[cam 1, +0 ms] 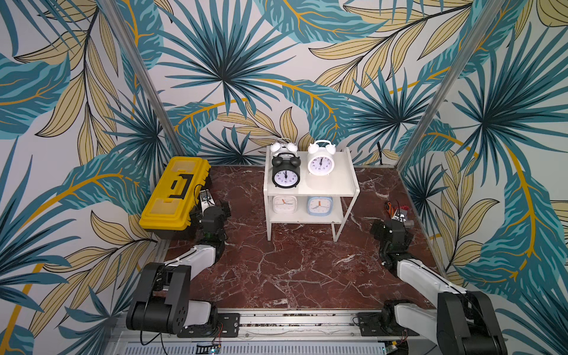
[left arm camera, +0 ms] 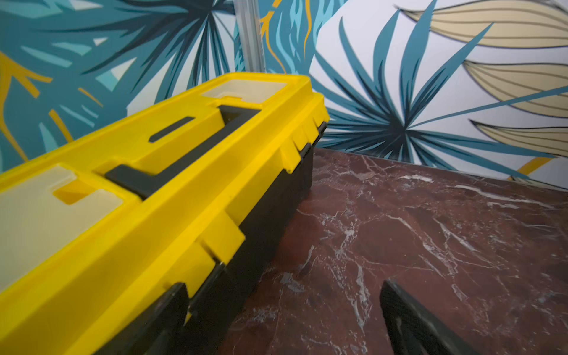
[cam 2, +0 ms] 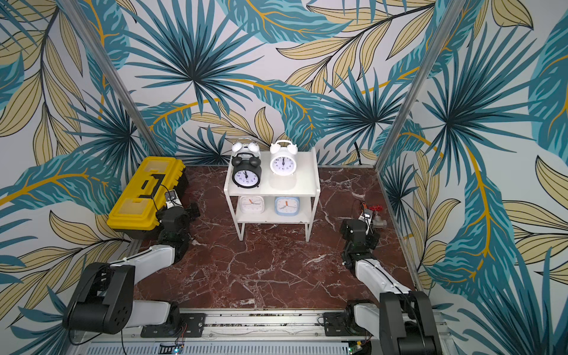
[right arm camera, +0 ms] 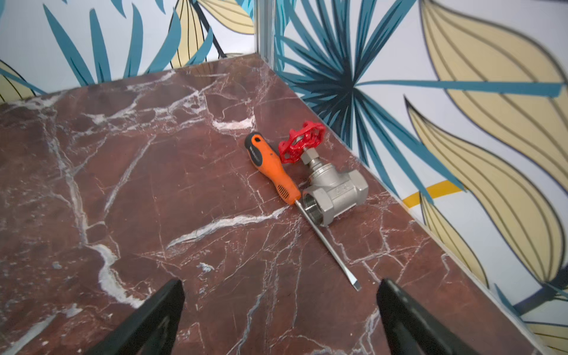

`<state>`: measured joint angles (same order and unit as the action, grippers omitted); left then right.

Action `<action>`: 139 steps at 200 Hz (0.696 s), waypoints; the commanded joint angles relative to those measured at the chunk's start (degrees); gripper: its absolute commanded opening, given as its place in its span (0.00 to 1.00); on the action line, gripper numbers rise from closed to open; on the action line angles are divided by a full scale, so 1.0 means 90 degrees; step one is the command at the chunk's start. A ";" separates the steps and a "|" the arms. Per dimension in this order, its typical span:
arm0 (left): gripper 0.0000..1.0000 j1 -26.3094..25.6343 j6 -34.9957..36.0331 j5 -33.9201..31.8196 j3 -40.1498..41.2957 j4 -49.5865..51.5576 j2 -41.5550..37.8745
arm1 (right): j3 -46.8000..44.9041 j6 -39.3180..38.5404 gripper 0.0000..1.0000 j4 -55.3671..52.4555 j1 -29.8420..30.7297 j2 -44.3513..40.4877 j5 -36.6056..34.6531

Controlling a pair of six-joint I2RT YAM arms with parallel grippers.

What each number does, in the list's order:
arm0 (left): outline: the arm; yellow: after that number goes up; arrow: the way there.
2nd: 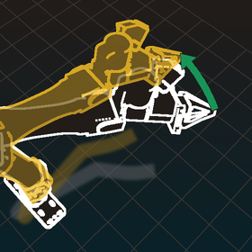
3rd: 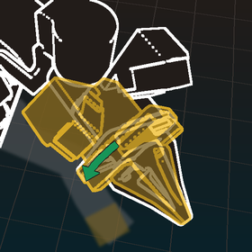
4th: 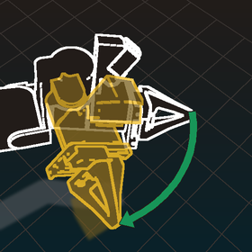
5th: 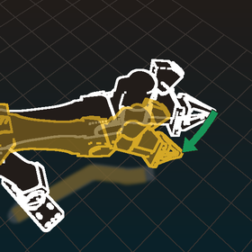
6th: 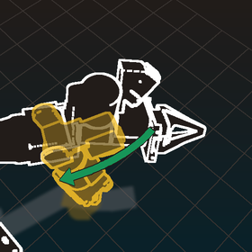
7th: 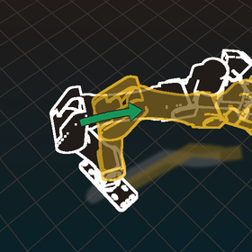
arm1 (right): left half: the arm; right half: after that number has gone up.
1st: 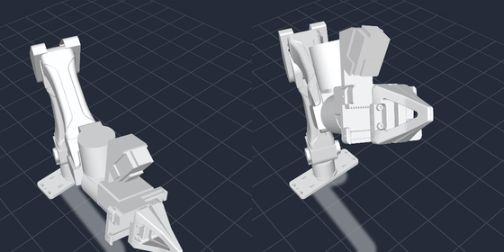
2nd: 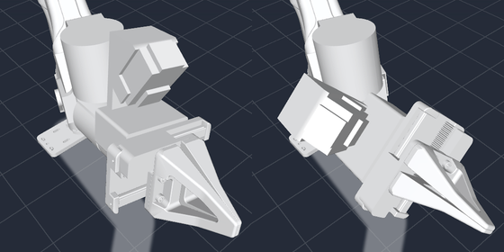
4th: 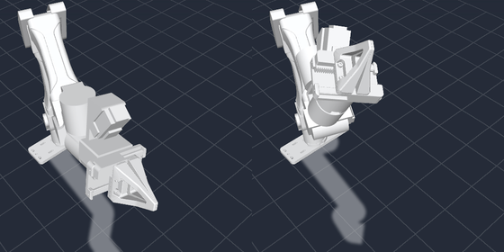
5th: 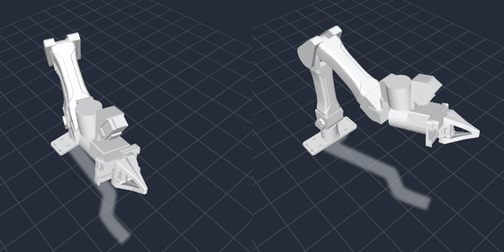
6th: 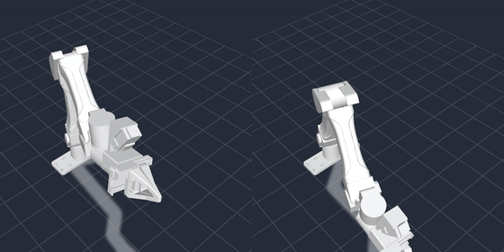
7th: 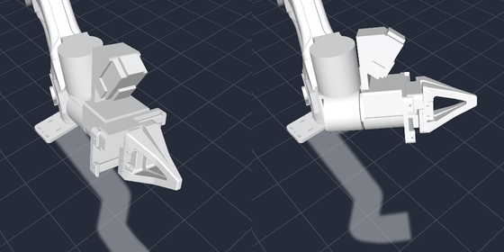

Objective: Place the alarm clocks on the shelf by style
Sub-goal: Reset both arms

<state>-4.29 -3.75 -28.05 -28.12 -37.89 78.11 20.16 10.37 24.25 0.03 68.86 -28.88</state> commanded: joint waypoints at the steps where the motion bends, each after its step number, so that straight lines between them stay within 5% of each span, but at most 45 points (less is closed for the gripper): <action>1: 1.00 0.0076 0.0388 0.0636 0.0234 -0.0624 -0.0066 | -0.0279 -0.0352 0.99 0.2305 -0.0003 0.0380 0.1143; 35: 1.00 0.0080 0.0416 0.0987 0.0146 0.0025 -0.0175 | -0.0201 -0.0691 0.99 0.4187 -0.0001 0.2145 0.1878; 50: 1.00 0.0081 0.0313 0.1371 0.0298 0.0202 -0.0167 | 0.0295 -0.0571 1.00 0.2562 -0.0003 0.1772 0.2109; 64: 1.00 0.0081 0.0311 0.1248 0.0714 -0.0892 0.0236 | 0.0088 -0.0772 1.00 0.3442 0.0008 0.2034 0.2145; 79: 1.00 0.0092 0.0204 0.0800 0.0804 -0.1660 0.0853 | 0.0258 -0.0621 1.00 0.2764 0.0007 0.1833 0.2069; 100: 1.00 0.0170 0.0354 0.1147 0.0925 -0.2650 0.1458 | 0.0220 -0.0696 1.00 0.2938 0.0018 0.1888 0.2106; 139: 1.00 0.0337 0.0161 0.1354 0.0849 -0.2228 0.1338 | 0.0230 -0.0690 0.99 0.2883 0.0017 0.1880 0.2074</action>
<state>-2.48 -1.56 -17.52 -21.34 -53.28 90.94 21.87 5.06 49.84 0.03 86.26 -10.66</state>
